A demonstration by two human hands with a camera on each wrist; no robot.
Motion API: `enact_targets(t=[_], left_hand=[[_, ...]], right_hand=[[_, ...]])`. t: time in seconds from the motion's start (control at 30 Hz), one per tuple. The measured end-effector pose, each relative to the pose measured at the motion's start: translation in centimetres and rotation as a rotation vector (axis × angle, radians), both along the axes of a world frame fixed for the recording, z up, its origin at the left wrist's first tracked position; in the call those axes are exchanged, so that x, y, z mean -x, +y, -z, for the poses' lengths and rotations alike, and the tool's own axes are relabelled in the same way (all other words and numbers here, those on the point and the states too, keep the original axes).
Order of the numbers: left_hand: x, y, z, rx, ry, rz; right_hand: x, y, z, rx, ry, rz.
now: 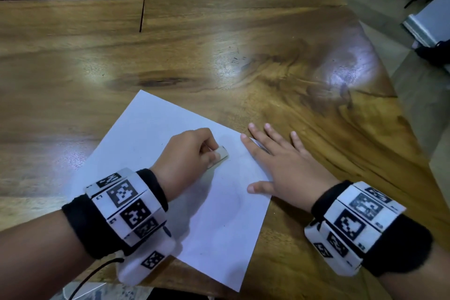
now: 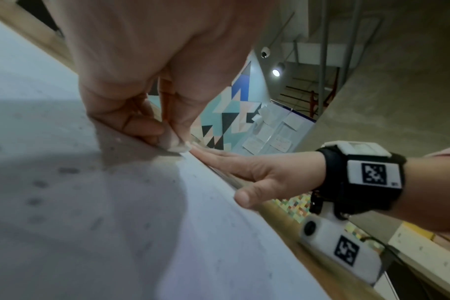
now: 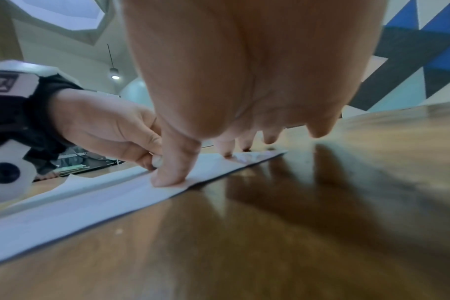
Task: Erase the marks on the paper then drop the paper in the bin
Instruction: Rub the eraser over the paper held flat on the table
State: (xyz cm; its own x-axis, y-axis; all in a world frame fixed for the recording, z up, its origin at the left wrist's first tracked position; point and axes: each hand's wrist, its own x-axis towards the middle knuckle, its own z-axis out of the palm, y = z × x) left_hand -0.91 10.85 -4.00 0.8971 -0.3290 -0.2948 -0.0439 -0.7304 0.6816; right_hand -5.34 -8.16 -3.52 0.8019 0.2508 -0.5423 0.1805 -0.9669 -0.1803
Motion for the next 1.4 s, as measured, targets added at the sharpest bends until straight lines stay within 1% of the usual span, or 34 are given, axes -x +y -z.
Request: enact_targets(t=[0.03,0.1,0.17,0.23,0.3,0.43,0.5,0.57,0.63,0.7,0.8,0.83,0.9,0.97,1.03,1.1,1.2,1.23,1.3,1.37,1.4], left_hand=[[-0.3,-0.1,-0.1,0.007,-0.002,-0.011],[-1.6,-0.3,-0.5,-0.013,-0.062,-0.014],[-3.3,-0.9,-0.8,-0.053,-0.140,0.022],[-4.1,-1.6,-1.0,-0.075,-0.172,0.073],[-3.7,-2.0,-1.1,-0.096,-0.169,0.133],[-1.8,-1.7,-1.0,-0.128,-0.109,0.319],[-2.6,-1.8,-1.1,-0.119,-0.113,0.320],[-3.9,-2.5,-1.1,-0.118,-0.151,0.281],[-4.4,-2.9,-1.1,-0.115,-0.183,0.283],[-3.8,-2.4,-1.2,-0.132,-0.182,0.358],[-2.3,-1.0,-1.3,-0.221,-0.129,0.554],[-2.3,-0.8,-1.3,-0.236,-0.110,0.576],[-3.1,-1.1,-1.4,-0.217,-0.114,0.516],[-4.5,-2.2,-1.3,-0.175,-0.181,0.421],[-5.0,-2.7,-1.1,-0.154,-0.221,0.407],[-4.0,-1.8,-1.1,-0.155,-0.189,0.482],[-1.5,0.3,-1.0,-0.207,-0.105,0.663],[-1.2,0.6,-0.9,-0.221,-0.083,0.672],[-2.0,-0.1,-0.9,-0.201,-0.108,0.598],[-3.6,-1.7,-0.9,-0.174,-0.192,0.490],[-4.3,-2.4,-1.0,-0.170,-0.230,0.463]], right_hand=[[0.0,0.0,0.0,-0.001,0.007,-0.004],[-0.1,0.0,0.0,-0.007,0.021,-0.002],[-0.1,0.1,-0.1,-0.013,0.028,0.006],[-0.1,0.2,-0.1,-0.013,0.033,0.012],[-0.1,0.3,-0.1,-0.005,0.037,0.014],[-0.2,0.3,-0.2,0.003,0.041,0.012],[-0.2,0.3,-0.2,0.005,0.041,0.005],[-0.2,0.2,-0.2,0.003,0.042,0.004],[-0.2,0.1,-0.2,0.001,0.040,0.001],[-0.2,0.1,-0.1,-0.003,0.043,0.003],[-0.2,0.1,-0.1,-0.009,0.043,0.007],[-0.2,0.1,-0.1,-0.009,0.044,0.007],[-0.2,0.2,-0.2,-0.005,0.048,0.004],[-0.2,0.2,-0.2,-0.002,0.052,0.002],[-0.2,0.2,-0.2,0.003,0.053,0.001],[-0.2,0.2,-0.2,0.010,0.053,-0.002],[-0.2,0.2,-0.2,0.013,0.054,-0.005],[-0.2,0.2,-0.2,0.012,0.054,-0.005],[-0.2,0.2,-0.2,0.012,0.054,-0.005],[-0.2,0.2,-0.2,0.008,0.058,-0.001],[-0.2,0.2,-0.2,0.009,0.058,-0.001]])
